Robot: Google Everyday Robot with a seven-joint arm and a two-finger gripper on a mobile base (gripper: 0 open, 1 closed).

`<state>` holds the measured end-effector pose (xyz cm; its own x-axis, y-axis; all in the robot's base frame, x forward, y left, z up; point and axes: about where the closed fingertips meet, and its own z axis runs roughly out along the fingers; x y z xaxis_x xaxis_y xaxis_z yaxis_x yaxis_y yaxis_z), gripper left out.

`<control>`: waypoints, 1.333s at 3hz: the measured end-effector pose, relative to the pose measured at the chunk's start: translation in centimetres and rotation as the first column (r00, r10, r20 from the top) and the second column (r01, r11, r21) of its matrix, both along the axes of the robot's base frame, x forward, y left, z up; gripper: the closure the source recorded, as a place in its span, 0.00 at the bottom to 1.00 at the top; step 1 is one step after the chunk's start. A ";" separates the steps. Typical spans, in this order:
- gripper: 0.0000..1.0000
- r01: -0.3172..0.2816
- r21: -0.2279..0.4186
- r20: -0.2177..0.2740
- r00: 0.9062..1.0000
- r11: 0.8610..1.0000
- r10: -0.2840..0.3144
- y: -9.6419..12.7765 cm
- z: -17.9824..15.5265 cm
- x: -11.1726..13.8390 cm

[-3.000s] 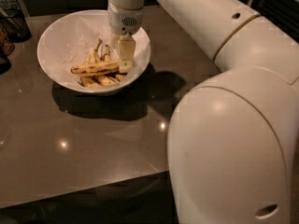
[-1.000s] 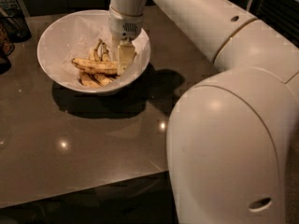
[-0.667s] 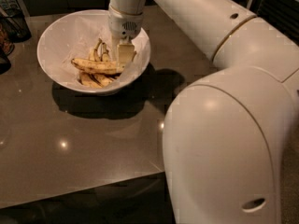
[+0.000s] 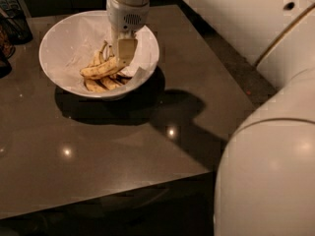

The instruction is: Pick banana from white bowl

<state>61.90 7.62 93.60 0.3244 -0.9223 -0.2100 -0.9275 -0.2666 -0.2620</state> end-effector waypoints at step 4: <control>1.00 -0.103 0.194 0.124 0.989 0.976 0.080 0.2 4.0 -3.0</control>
Offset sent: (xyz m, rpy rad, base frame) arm -0.0011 0.0024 0.0115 0.1029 -0.0322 0.0383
